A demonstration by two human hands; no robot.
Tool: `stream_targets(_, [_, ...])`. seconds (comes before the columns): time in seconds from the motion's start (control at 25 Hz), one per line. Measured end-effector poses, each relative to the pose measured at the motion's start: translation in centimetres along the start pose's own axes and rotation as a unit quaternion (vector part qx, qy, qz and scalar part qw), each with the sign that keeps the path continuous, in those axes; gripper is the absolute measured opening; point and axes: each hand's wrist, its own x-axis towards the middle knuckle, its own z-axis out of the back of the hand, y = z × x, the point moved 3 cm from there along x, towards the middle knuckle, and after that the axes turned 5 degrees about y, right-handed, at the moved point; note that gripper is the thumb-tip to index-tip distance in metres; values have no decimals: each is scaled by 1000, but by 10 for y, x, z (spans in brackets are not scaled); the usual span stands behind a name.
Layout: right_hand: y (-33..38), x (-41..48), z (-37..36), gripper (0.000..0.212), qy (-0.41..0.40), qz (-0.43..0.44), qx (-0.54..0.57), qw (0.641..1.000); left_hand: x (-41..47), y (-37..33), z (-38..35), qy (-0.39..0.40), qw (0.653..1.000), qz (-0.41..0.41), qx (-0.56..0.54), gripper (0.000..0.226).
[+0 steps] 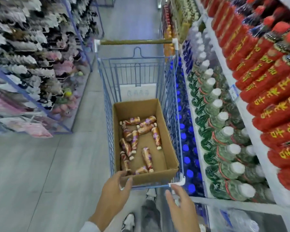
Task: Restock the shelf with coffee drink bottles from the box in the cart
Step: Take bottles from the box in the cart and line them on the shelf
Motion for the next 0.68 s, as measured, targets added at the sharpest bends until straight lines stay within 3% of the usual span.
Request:
stream_targets(0.24, [42, 86, 15, 28, 84, -3, -70, 994, 119, -36, -5, -18, 998, 52, -21, 31])
stream_targets(0.32, [54, 105, 19, 22, 88, -9, -81, 993, 176, -45, -9, -17, 996, 78, -26, 36])
stream_targets(0.48, [73, 142, 11, 29, 90, -28, -107, 990, 303, -29, -28, 1, 976, 199, -84, 53])
stream_targets(0.68, [81, 175, -16, 25, 52, -70, -81, 993, 415, 26, -66, 23, 965, 262, 23, 70])
